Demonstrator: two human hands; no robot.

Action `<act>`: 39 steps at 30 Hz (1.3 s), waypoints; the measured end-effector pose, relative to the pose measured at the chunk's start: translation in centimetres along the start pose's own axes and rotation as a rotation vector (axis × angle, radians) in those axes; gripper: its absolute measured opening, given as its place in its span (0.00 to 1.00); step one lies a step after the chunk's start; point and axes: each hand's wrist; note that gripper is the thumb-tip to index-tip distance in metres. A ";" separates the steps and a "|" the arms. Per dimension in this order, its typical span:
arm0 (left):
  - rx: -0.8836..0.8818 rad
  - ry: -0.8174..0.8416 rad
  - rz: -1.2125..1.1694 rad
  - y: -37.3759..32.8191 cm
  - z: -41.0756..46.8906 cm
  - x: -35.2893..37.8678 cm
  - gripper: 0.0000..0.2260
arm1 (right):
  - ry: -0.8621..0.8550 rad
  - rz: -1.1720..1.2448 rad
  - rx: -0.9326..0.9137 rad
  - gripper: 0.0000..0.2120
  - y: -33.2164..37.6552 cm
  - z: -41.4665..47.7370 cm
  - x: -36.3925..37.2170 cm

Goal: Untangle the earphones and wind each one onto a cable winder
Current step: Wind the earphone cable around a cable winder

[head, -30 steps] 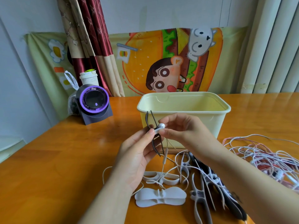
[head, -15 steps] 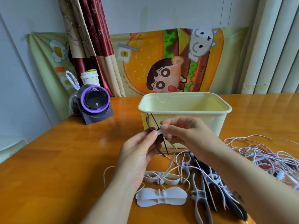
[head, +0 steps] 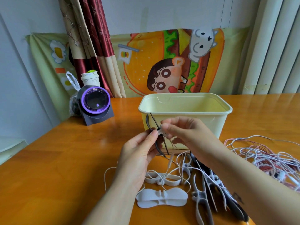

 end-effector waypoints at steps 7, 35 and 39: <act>-0.049 -0.008 -0.142 -1.0 0.1 -0.1 0.13 | 0.267 0.207 0.127 0.15 -0.3 0.2 -0.2; 0.355 0.022 0.663 -0.5 0.6 -0.9 0.13 | 0.313 -1.002 -0.090 0.15 5.3 -2.9 -2.5; 0.411 0.060 0.892 -0.1 0.4 -1.1 0.11 | 0.096 -1.013 -0.126 0.09 6.2 -2.8 -4.5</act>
Point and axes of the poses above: each hand's wrist, its own z-axis towards the middle knuckle, its own x-axis out of the palm, y = z × x, and after that the axes turned 15 degrees about -z, right-handed
